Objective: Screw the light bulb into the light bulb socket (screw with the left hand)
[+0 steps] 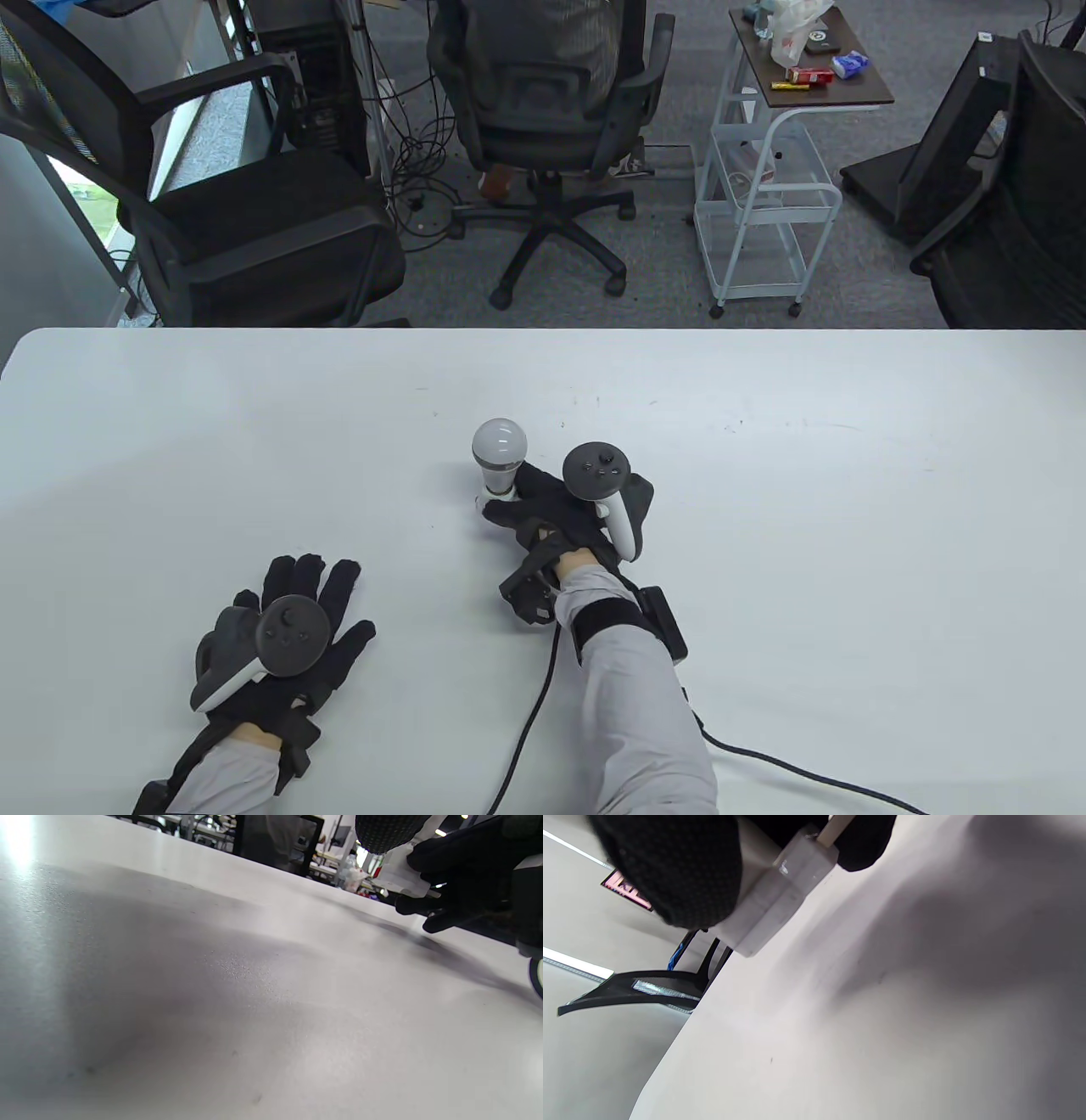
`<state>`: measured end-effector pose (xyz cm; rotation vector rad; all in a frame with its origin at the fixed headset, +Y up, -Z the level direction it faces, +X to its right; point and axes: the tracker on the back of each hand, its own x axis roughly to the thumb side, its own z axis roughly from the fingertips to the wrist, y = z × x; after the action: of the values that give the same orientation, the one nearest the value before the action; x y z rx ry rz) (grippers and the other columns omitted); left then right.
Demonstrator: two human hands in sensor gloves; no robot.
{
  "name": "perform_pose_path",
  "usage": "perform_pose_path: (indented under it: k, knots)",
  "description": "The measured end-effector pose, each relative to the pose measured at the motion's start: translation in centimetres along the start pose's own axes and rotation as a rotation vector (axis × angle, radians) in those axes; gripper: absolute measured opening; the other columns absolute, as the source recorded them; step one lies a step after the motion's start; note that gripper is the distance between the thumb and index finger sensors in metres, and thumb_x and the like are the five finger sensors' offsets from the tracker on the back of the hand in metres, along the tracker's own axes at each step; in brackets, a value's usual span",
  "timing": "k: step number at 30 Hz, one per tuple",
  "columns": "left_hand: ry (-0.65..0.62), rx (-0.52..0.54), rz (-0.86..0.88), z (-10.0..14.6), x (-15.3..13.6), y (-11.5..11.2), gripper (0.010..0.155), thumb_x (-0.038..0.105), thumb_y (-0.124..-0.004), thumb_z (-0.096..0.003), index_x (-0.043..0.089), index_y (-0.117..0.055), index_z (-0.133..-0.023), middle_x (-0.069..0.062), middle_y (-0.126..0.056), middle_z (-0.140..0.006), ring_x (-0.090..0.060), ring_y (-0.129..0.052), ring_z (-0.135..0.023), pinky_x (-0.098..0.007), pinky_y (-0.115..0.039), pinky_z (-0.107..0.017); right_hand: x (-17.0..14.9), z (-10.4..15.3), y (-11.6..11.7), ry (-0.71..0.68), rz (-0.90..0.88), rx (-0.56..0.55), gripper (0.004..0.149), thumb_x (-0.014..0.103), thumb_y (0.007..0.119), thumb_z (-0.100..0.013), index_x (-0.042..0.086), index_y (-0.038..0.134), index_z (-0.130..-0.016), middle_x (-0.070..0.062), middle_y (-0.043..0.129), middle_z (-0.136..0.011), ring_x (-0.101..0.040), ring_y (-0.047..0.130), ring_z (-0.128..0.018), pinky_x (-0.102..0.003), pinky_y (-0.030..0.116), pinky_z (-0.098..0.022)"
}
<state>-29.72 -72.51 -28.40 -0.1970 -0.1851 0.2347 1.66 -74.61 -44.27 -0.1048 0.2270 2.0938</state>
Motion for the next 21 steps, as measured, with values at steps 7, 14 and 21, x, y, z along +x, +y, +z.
perform_pose_path:
  k: [7,14,21]
  knots:
    - [0.004,0.014,0.032,-0.1,-0.2,0.4,0.076,0.054,-0.059,-0.0657,0.017,-0.025,-0.123,-0.033,-0.021,-0.121,-0.057,-0.013,-0.107,-0.086,-0.02,-0.063,-1.0,-2.7,0.5,0.149,0.017,0.012,0.063,0.033,0.09,-0.05,0.028,0.056,-0.103,-0.001,0.057,-0.111,-0.035,0.037,-0.106,-0.061,0.01,-0.076]
    - [-0.013,0.015,0.035,0.0,0.2,0.6,0.076,0.054,-0.06,-0.0656,0.017,-0.027,-0.123,-0.033,-0.022,-0.121,-0.058,-0.013,-0.107,-0.086,-0.02,-0.063,-2.0,-2.9,1.0,0.231,0.072,0.034,0.064,0.033,0.087,-0.053,0.036,0.047,-0.104,0.007,0.042,-0.114,-0.021,0.018,-0.109,-0.048,0.0,-0.078]
    - [-0.031,0.036,0.035,0.3,0.4,0.9,0.077,0.055,-0.061,-0.0653,0.018,-0.026,-0.123,-0.033,-0.02,-0.121,-0.057,-0.012,-0.107,-0.086,-0.019,-0.063,-2.9,-1.0,0.1,0.164,0.052,0.149,0.081,0.038,0.083,-0.053,0.034,0.02,-0.104,-0.001,0.02,-0.116,-0.031,0.005,-0.104,-0.051,-0.002,-0.071]
